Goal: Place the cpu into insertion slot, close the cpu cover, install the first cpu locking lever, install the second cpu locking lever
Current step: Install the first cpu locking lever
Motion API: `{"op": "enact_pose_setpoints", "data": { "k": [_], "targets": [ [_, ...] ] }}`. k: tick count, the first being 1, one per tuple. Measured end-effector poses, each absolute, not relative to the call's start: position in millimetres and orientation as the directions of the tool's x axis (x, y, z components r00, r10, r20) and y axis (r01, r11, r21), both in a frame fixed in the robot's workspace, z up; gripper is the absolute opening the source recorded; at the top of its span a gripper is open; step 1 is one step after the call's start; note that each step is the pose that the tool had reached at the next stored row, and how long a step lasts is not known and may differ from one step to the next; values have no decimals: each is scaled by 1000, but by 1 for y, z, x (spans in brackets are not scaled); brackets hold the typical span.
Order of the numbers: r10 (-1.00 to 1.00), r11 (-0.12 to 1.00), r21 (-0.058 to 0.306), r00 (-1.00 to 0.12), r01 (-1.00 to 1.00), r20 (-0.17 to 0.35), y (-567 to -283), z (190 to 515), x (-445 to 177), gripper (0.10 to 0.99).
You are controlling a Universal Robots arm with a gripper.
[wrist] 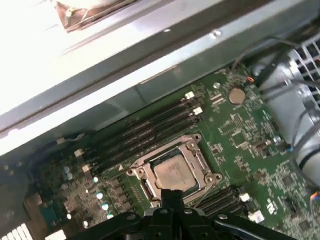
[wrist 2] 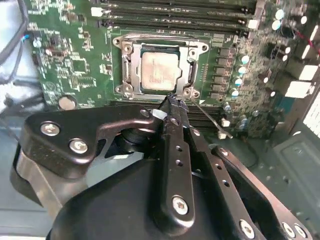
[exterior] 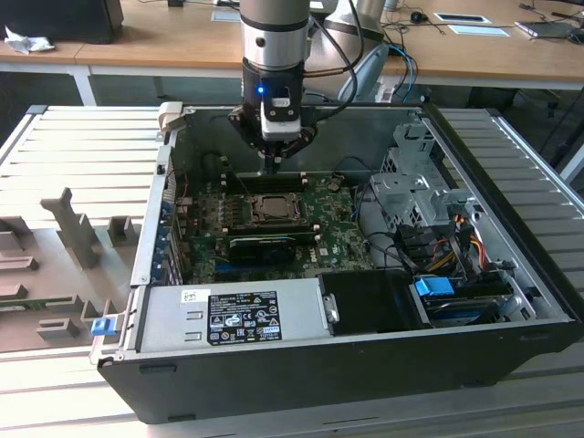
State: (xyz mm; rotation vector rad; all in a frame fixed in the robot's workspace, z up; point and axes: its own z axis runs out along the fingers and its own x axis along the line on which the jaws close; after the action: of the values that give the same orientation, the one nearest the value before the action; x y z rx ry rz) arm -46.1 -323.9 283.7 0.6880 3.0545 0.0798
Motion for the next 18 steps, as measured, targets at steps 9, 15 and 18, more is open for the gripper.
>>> {"op": "enact_pose_setpoints", "data": {
  "k": [9,15,18],
  "targets": [
    [107,993,52,-994,107,2,-324,281,-46,106],
    [30,998,52,-1000,30,2,-324,280,-50,106],
    [25,998,52,-1000,25,2,-324,279,-62,106]
  ]
}}
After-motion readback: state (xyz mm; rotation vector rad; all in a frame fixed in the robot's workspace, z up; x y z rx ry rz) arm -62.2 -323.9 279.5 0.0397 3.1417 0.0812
